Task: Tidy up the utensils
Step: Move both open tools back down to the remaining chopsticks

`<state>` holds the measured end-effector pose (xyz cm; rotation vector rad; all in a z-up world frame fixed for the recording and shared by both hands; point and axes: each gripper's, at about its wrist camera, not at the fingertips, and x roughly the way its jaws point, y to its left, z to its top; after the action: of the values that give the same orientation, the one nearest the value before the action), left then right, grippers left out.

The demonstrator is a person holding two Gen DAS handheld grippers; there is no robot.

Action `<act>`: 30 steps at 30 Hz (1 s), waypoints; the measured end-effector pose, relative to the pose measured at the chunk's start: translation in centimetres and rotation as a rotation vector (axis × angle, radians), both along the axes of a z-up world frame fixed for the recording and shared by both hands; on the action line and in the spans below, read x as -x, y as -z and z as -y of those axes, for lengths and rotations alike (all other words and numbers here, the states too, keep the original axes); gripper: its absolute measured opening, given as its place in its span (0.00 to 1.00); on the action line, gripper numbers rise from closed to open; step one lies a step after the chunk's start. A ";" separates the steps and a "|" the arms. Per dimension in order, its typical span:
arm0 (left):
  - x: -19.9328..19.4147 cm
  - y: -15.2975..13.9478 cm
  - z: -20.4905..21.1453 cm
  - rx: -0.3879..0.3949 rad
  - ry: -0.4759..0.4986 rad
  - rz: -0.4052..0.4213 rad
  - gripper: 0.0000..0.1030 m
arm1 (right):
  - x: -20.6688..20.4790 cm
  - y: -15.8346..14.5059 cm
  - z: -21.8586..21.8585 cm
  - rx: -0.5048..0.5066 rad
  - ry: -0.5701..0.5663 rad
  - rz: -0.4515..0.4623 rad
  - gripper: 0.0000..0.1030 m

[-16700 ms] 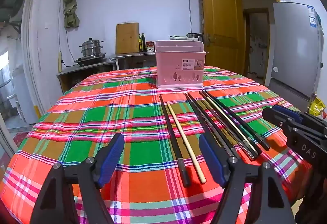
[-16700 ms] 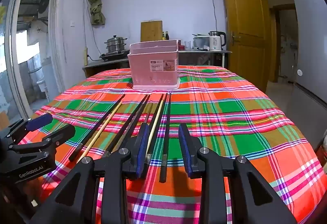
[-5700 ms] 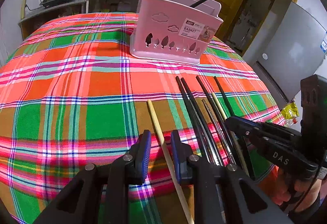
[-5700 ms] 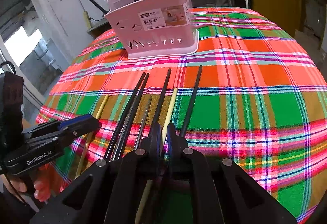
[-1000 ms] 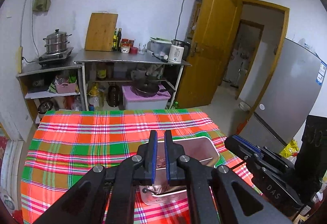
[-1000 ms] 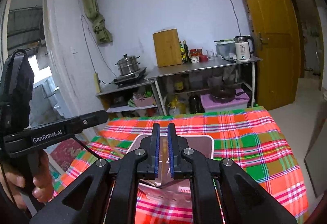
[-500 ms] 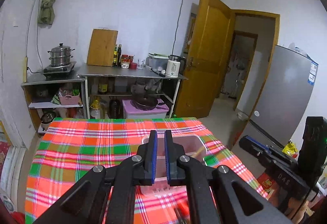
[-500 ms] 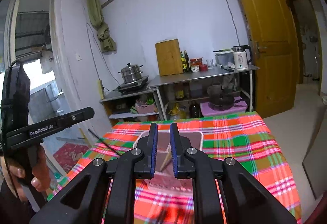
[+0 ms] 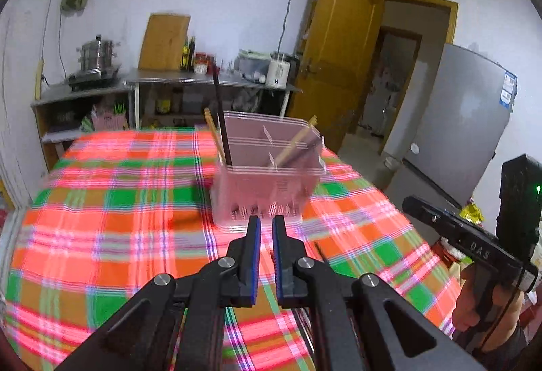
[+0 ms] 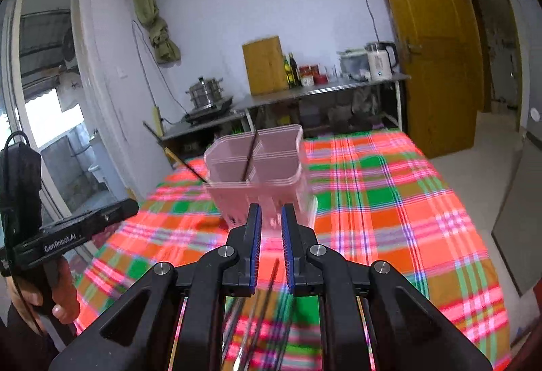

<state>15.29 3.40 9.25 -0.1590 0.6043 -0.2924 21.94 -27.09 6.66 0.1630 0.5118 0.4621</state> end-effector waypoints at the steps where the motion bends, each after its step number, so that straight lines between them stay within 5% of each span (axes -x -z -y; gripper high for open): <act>1: 0.1 0.7 0.1 0.001 0.006 -0.017 0.06 | 0.2 0.4 0.3 -0.001 0.000 -0.010 0.12; 13: 0.7 7.2 1.7 0.029 0.047 -0.190 0.09 | 1.1 5.7 0.9 0.020 -0.008 -0.152 0.12; 30: -1.4 10.6 5.2 -0.028 0.079 -0.287 0.12 | -0.6 9.9 -0.8 0.115 -0.061 -0.272 0.12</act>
<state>16.70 -1.76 -1.35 -0.1516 0.9001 -0.3398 22.55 -26.26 -3.27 0.1001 0.8097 0.4717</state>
